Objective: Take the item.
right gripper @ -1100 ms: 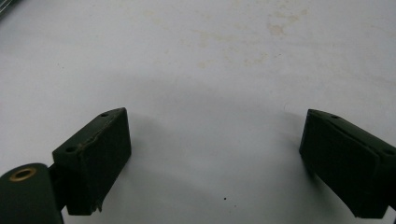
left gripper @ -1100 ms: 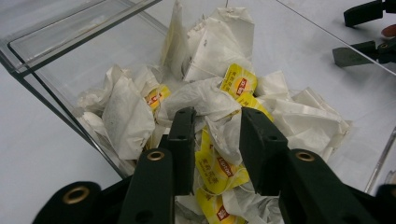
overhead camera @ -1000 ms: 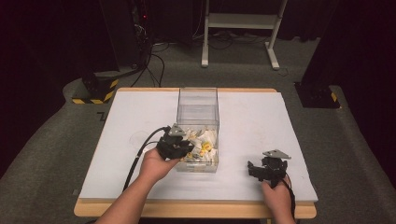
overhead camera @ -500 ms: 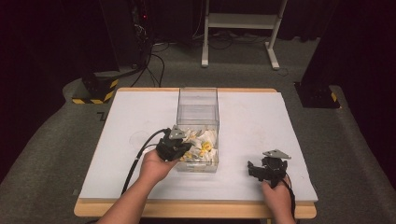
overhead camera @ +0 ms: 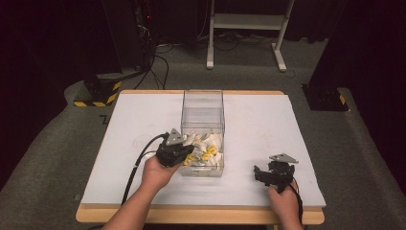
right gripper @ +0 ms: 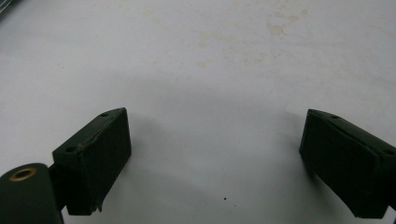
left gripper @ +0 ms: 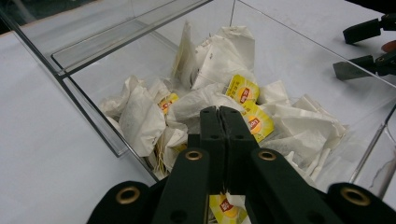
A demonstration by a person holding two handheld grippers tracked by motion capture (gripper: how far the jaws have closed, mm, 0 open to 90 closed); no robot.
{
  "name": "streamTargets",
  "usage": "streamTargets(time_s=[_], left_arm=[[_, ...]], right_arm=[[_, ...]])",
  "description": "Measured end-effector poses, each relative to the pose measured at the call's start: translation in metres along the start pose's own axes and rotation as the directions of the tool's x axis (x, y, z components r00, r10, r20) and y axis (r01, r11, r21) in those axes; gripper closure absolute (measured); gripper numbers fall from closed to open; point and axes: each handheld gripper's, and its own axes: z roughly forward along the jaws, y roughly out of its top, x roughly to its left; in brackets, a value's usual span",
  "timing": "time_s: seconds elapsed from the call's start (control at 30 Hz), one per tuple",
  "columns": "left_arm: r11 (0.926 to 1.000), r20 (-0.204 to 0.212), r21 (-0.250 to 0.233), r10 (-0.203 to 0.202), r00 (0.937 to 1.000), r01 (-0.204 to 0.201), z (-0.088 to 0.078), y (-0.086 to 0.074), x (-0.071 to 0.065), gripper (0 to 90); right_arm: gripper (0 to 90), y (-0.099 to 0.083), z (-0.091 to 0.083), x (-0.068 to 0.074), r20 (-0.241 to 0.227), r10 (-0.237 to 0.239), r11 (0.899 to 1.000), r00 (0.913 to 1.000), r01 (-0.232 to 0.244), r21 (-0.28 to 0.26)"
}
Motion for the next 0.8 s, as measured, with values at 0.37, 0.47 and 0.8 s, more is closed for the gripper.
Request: streamTargets(time_s=[0.37,0.47,0.8], left_arm=[[0.9971,0.018,-0.063,-0.041,0.9990,0.042,-0.007,-0.004,0.002,88.7],[0.9959,0.022,-0.076,-0.047,0.9986,0.049,-0.008,-0.005,0.002,88.7],[0.9887,0.026,-0.133,-0.065,0.9975,0.068,-0.015,-0.004,0.003,88.7]], right_arm=[[9.0,0.000,0.000,0.000,0.000,0.000,1.000,1.0000,0.000,0.000],[9.0,0.000,0.000,0.000,0.000,0.000,1.000,1.0000,0.000,0.000],[9.0,0.000,0.000,0.000,0.000,0.000,1.000,1.0000,0.000,0.000]])
